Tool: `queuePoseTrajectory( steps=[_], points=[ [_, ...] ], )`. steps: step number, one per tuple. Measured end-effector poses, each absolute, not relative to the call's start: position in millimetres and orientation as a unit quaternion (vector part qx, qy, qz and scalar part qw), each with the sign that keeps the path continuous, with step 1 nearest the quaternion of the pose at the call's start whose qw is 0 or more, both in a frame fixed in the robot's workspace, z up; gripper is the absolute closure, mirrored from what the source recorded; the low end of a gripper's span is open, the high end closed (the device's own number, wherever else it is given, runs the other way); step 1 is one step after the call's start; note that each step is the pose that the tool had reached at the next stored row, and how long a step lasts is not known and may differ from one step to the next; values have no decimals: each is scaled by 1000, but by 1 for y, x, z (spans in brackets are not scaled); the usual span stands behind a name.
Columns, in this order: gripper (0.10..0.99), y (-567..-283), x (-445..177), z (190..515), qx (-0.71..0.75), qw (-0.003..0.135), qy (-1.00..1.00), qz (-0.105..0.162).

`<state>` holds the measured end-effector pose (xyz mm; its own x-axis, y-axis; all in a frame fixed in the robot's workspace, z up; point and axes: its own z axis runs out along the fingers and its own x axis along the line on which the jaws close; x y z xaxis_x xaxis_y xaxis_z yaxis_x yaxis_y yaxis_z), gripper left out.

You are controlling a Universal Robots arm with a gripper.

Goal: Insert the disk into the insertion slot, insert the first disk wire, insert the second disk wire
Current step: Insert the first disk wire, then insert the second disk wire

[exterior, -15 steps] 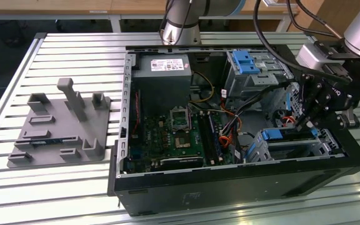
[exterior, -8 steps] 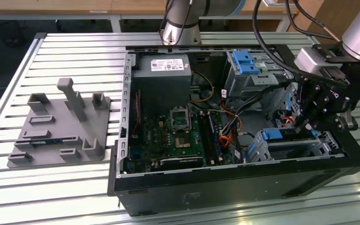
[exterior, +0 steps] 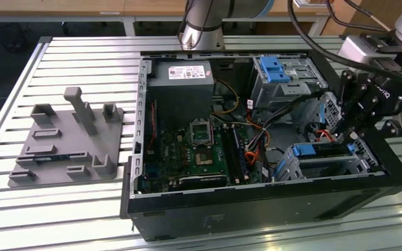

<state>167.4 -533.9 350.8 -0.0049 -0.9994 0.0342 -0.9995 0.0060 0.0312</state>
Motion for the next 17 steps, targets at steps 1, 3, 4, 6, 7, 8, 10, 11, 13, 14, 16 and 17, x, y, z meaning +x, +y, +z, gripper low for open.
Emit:
queuePoseTrajectory(
  steps=[1, 3, 4, 6, 7, 8, 10, 11, 13, 14, 16, 17],
  points=[
    [788, -534, 168, 355, 705, 23, -709, 1],
    [788, -534, 168, 365, 705, 23, -709, 1],
    [788, -534, 168, 369, 705, 23, -709, 1],
    [788, -533, 169, 378, 705, 23, -709, 1],
    [788, -533, 169, 383, 705, 23, -709, 1],
    [788, -533, 169, 386, 705, 23, -709, 1],
    [788, -533, 169, 386, 705, 23, -709, 1],
    [788, -533, 169, 386, 705, 23, -709, 1],
    [788, -533, 169, 386, 705, 23, -709, 1],
    [788, -533, 169, 386, 705, 23, -709, 1],
    [788, -533, 169, 386, 705, 23, -709, 1],
    [788, -533, 169, 386, 704, 23, -709, 1]
  ],
)
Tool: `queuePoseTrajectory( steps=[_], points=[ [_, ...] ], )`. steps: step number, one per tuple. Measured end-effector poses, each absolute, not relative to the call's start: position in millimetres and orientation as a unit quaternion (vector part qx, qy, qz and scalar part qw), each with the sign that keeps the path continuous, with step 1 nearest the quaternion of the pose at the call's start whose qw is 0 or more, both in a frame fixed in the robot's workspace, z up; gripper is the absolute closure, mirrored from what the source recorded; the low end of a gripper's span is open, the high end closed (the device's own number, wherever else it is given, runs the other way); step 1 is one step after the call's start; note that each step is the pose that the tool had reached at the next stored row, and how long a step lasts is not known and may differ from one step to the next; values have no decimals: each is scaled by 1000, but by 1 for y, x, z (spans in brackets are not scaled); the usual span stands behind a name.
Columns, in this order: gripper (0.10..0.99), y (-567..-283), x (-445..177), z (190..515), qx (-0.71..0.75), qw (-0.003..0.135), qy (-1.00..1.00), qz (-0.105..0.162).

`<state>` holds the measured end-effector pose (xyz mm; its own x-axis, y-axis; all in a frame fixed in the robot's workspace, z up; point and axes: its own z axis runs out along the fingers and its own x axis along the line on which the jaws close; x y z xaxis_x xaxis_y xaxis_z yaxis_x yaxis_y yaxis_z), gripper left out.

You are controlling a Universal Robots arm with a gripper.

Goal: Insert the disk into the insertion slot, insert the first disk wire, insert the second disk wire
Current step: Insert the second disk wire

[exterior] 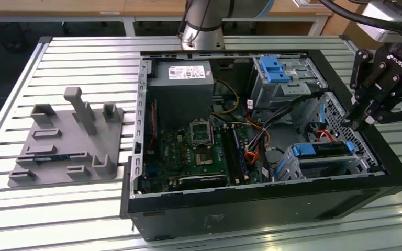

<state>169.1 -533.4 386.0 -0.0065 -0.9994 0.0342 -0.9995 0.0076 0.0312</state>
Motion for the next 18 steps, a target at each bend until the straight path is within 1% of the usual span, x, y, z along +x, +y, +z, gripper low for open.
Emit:
queuePoseTrajectory(
  steps=[11, 18],
  points=[
    [788, -531, 169, 385, 704, 25, -710, 2],
    [788, -523, 170, 384, 704, 25, -709, 3]
  ],
)
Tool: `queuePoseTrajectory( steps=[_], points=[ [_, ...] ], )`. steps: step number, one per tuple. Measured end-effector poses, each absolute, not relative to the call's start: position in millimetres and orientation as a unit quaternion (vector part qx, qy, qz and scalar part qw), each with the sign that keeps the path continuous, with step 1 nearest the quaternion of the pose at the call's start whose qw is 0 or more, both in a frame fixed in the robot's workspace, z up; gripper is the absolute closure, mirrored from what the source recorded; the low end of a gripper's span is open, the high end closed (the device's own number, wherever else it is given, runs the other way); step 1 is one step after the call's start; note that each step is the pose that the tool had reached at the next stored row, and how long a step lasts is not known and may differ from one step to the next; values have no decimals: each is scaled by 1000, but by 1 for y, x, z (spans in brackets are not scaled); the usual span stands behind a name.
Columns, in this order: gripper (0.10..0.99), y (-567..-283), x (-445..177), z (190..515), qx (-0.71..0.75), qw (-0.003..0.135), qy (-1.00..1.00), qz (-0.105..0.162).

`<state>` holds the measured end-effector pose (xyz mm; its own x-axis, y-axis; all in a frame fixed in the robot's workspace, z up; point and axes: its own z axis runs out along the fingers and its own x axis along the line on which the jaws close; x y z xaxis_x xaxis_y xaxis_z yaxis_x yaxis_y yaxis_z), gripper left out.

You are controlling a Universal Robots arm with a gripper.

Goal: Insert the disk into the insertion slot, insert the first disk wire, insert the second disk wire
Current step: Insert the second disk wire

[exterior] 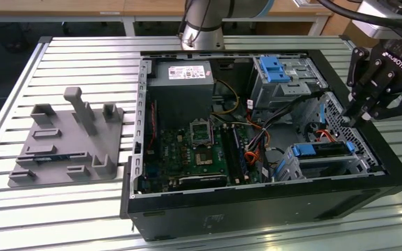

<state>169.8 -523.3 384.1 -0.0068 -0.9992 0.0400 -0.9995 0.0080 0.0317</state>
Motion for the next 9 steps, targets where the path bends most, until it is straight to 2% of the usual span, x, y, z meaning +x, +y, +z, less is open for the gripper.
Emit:
queuePoseTrajectory(
  steps=[3, 9],
  points=[
    [788, -516, 170, 384, 704, 30, -709, 5],
    [788, -504, 171, 384, 703, 57, -709, 18]
  ],
)
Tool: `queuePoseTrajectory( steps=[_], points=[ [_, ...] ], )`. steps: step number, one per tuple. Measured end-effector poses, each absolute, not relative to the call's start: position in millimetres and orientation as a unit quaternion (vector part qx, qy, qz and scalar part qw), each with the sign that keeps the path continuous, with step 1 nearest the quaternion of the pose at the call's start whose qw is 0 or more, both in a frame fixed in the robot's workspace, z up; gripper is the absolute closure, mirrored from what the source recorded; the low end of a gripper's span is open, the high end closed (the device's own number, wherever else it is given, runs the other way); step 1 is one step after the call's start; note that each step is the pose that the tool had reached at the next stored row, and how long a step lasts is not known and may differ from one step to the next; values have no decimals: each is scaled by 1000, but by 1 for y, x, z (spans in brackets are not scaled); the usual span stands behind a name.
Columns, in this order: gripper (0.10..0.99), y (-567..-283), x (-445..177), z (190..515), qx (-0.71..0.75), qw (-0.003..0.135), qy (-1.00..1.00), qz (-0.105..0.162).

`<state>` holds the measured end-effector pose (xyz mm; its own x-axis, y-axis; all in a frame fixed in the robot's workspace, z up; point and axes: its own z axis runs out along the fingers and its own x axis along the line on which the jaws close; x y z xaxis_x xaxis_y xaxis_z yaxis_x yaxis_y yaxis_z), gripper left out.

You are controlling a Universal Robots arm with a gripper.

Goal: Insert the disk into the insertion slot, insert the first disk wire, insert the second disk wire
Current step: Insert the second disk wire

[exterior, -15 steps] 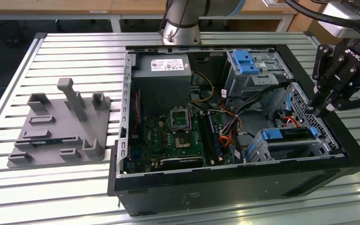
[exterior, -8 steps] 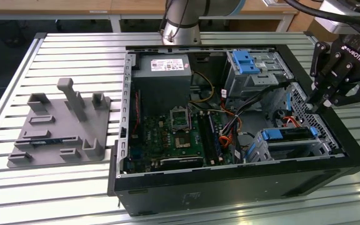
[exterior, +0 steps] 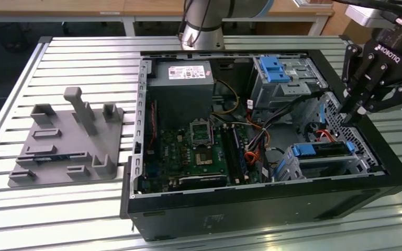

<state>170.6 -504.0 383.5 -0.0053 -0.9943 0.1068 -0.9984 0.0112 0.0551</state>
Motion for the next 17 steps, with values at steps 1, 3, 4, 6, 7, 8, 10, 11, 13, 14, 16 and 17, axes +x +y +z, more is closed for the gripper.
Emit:
queuePoseTrajectory(
  steps=[1, 3, 4, 6, 7, 8, 10, 11, 13, 14, 16, 17],
  points=[
    [788, -501, 171, 383, 703, 59, -709, 20],
    [788, -494, 171, 383, 703, 60, -709, 21],
    [788, -489, 171, 383, 703, 61, -709, 21],
    [788, -480, 171, 383, 703, 61, -709, 21],
    [788, -476, 171, 382, 703, 61, -709, 21],
    [788, -472, 171, 381, 702, 62, -709, 22],
    [788, -463, 171, 379, 702, 66, -708, 26],
    [788, -460, 171, 378, 702, 70, -708, 30],
    [788, -456, 169, 378, 700, 82, -708, 43],
    [788, -455, 168, 378, 700, 88, -707, 49],
    [788, -453, 165, 378, 698, 102, -706, 62],
    [788, -452, 163, 377, 697, 107, -706, 68]
  ],
)
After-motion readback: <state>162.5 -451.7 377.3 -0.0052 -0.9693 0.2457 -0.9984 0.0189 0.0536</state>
